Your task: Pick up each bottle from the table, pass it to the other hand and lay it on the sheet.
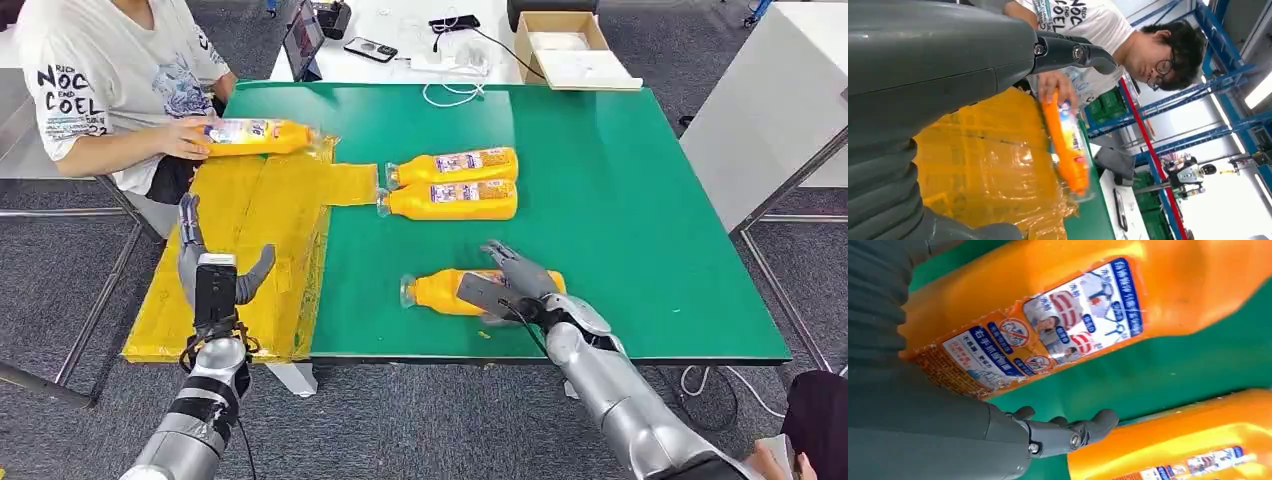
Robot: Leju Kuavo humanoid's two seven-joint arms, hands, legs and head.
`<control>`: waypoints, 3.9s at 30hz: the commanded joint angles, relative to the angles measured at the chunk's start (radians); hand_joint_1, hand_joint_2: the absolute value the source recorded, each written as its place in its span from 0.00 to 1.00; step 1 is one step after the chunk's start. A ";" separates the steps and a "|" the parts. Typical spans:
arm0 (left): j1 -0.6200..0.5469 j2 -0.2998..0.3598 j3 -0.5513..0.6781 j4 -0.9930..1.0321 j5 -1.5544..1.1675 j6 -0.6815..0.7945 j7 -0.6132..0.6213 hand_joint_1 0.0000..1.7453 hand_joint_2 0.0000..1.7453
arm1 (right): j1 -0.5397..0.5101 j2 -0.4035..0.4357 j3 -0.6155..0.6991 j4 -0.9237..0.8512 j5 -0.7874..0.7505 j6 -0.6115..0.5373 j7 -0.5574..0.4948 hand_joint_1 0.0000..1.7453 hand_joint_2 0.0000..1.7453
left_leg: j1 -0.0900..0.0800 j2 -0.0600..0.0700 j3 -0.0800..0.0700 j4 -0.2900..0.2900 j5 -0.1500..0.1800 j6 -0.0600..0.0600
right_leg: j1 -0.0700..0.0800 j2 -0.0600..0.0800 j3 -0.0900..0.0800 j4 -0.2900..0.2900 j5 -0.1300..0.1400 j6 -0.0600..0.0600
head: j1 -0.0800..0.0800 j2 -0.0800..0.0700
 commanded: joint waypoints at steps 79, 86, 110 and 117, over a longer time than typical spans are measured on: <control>0.009 -0.157 -0.338 -0.009 0.405 -0.883 0.171 0.00 1.00 | 0.163 0.350 0.045 -0.030 -0.004 -0.660 -0.507 1.00 1.00 | 0.001 0.003 0.000 -0.001 -0.002 0.001 | 0.002 0.002 0.000 -0.001 -0.001 -0.002 | 0.000 0.000; 0.003 -0.151 -0.270 -0.032 0.467 -0.895 0.183 0.00 1.00 | 0.194 0.342 0.100 0.031 0.003 -0.613 -0.511 1.00 1.00 | 0.002 0.002 -0.001 -0.001 -0.001 0.000 | 0.002 0.001 -0.001 -0.001 0.000 -0.001 | 0.000 0.000; 0.057 -0.160 -0.320 -0.095 0.534 -0.984 0.210 1.00 1.00 | 0.183 0.344 0.061 -0.017 -0.043 -0.631 -0.485 1.00 1.00 | 0.001 0.001 -0.002 0.000 -0.002 0.001 | 0.001 -0.001 -0.002 0.000 -0.002 -0.002 | 0.000 0.000; 0.059 -0.147 -0.354 -0.113 0.468 -0.946 0.190 1.00 1.00 | 0.165 0.346 0.036 -0.044 -0.053 -0.653 -0.472 1.00 1.00 | 0.001 0.002 -0.001 0.001 -0.003 0.001 | 0.001 -0.001 -0.001 0.001 -0.003 -0.002 | 0.000 0.000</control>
